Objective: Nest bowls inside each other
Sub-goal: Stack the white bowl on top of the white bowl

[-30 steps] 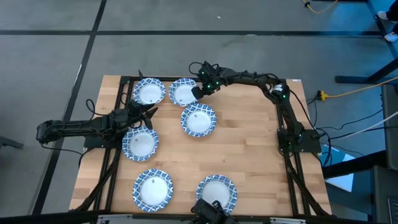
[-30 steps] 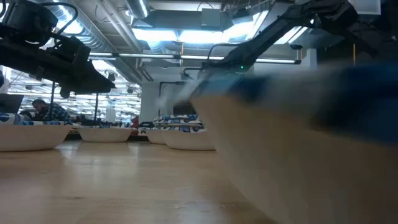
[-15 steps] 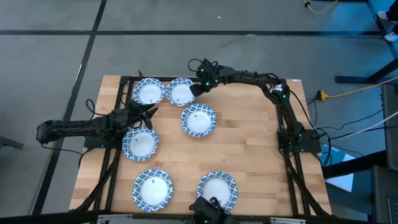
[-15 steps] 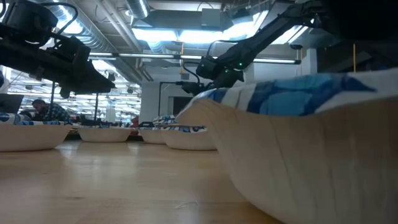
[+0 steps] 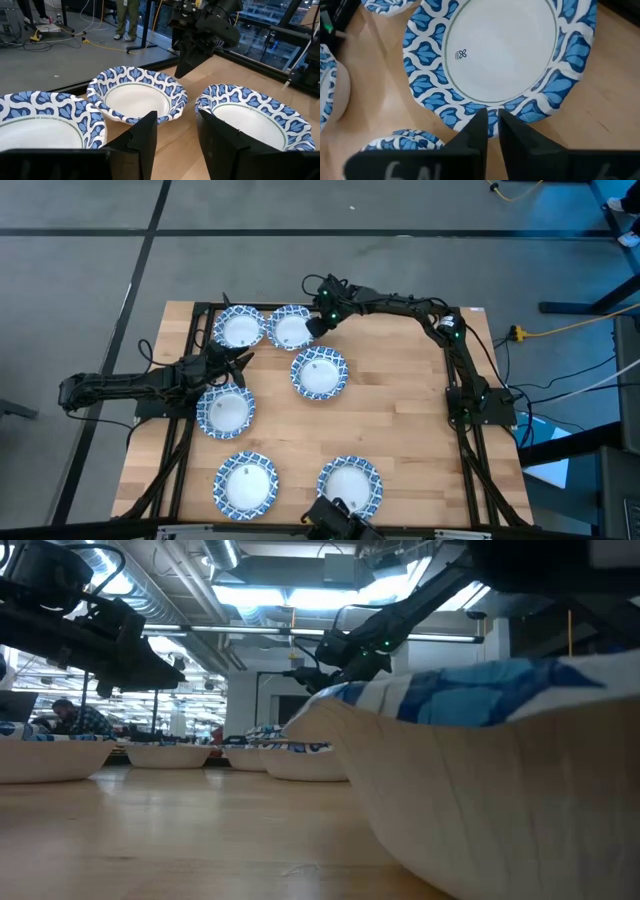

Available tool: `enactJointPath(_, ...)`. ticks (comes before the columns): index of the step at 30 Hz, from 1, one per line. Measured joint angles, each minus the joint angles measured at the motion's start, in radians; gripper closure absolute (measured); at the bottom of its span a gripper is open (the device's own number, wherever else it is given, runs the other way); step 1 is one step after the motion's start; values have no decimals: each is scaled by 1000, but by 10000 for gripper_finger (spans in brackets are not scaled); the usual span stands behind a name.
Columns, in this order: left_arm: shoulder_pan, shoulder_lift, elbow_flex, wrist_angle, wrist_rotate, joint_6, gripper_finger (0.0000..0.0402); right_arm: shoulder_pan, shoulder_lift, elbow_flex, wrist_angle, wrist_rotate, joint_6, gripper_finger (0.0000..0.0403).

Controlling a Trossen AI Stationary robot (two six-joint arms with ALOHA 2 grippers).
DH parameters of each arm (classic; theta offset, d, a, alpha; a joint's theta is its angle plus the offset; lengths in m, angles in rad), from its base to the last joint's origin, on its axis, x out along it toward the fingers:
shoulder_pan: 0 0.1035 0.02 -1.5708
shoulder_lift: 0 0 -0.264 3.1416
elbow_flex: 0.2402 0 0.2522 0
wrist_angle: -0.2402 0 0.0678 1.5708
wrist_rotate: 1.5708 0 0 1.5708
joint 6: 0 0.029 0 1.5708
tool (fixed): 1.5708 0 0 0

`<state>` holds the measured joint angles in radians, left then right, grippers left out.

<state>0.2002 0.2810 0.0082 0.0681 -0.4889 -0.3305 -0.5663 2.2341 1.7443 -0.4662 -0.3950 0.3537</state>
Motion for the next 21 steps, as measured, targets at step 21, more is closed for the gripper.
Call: enactJointPath(21,0,0,0,0,0,23,269,1,0,0,19,90,55,202)
